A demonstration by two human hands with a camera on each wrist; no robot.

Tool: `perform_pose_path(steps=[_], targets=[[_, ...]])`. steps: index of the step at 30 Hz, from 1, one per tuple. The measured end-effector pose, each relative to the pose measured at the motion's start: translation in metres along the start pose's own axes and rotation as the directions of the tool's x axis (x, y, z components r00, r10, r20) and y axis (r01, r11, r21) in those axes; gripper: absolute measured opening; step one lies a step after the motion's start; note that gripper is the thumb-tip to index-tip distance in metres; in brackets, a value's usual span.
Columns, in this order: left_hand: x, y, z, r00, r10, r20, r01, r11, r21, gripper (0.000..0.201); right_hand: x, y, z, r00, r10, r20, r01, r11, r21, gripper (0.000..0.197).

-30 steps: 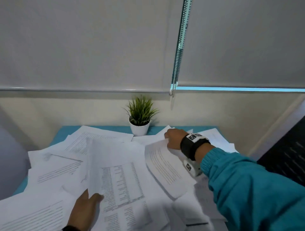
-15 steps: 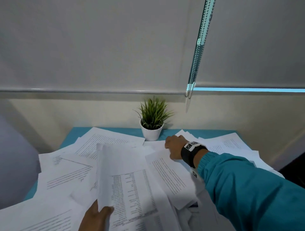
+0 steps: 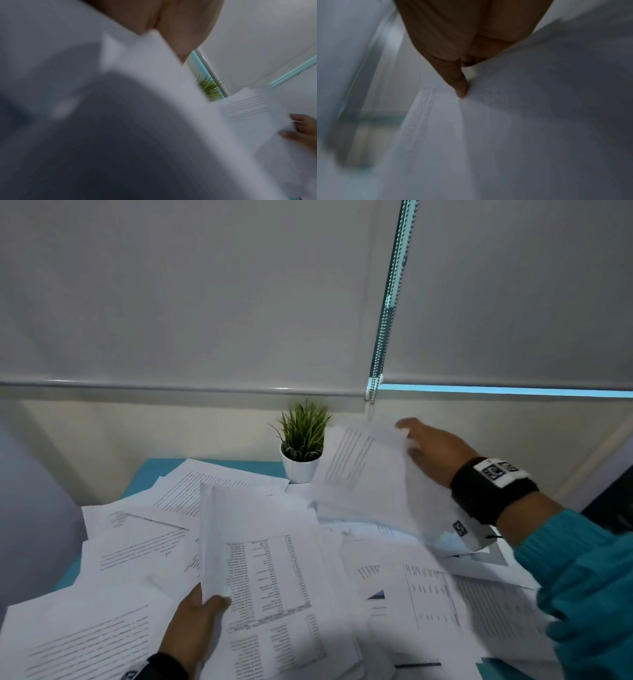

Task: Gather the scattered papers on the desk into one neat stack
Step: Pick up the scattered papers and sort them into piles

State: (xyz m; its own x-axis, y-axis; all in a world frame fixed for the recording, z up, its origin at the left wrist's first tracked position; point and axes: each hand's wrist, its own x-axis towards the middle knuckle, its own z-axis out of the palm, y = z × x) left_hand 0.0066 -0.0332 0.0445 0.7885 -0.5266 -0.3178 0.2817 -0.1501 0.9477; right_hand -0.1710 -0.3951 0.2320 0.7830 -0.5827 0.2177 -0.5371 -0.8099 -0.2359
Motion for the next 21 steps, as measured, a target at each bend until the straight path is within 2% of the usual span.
perform_pose_path(steps=[1, 3, 5, 8, 11, 15, 17, 20, 21], targets=[[0.001, -0.001, 0.000, 1.000, -0.006, 0.015, 0.007, 1.000, -0.015, 0.030, -0.007, 0.002, -0.014, 0.995, 0.027, -0.092, -0.021, 0.998, 0.067, 0.044], [0.002, -0.003, 0.000, 0.999, -0.031, 0.035, 0.032, 0.999, -0.025, 0.030, -0.021, 0.005, -0.038, 0.971, 0.080, -0.223, -0.048, 0.988, 0.148, 0.028], [0.004, -0.006, -0.001, 0.998, -0.047, 0.051, 0.050, 0.998, -0.042, 0.029, -0.035, 0.008, -0.048, 0.955, 0.173, -0.240, -0.106, 0.957, 0.268, 0.013], [0.002, -0.004, 0.000, 0.996, -0.058, 0.071, 0.060, 0.998, -0.029, 0.029, -0.054, 0.009, -0.031, 0.943, 0.298, -0.150, -0.180, 0.832, 0.525, 0.012], [-0.003, 0.000, 0.002, 0.997, -0.044, 0.065, 0.043, 0.999, 0.017, 0.027, -0.072, 0.001, 0.017, 0.959, 0.283, -0.003, -0.208, 0.714, 0.669, 0.020], [-0.018, 0.009, 0.010, 0.998, -0.013, 0.060, 0.013, 1.000, -0.015, 0.020, -0.093, -0.037, 0.090, 0.937, 0.299, 0.181, -0.343, 0.689, 0.638, 0.013], [-0.022, 0.010, 0.012, 0.999, 0.027, 0.027, -0.026, 0.999, -0.043, 0.025, -0.100, -0.057, 0.124, 0.924, 0.283, 0.256, -0.382, 0.693, 0.612, 0.013], [-0.020, 0.005, 0.012, 0.996, 0.089, 0.021, -0.090, 0.994, 0.058, 0.038, -0.108, -0.083, 0.158, 0.905, 0.221, 0.363, -0.405, 0.708, 0.579, 0.018], [-0.019, 0.003, 0.012, 0.995, 0.099, 0.022, -0.101, 0.989, 0.108, 0.040, -0.111, -0.090, 0.164, 0.894, 0.191, 0.406, -0.415, 0.696, 0.586, 0.011]])
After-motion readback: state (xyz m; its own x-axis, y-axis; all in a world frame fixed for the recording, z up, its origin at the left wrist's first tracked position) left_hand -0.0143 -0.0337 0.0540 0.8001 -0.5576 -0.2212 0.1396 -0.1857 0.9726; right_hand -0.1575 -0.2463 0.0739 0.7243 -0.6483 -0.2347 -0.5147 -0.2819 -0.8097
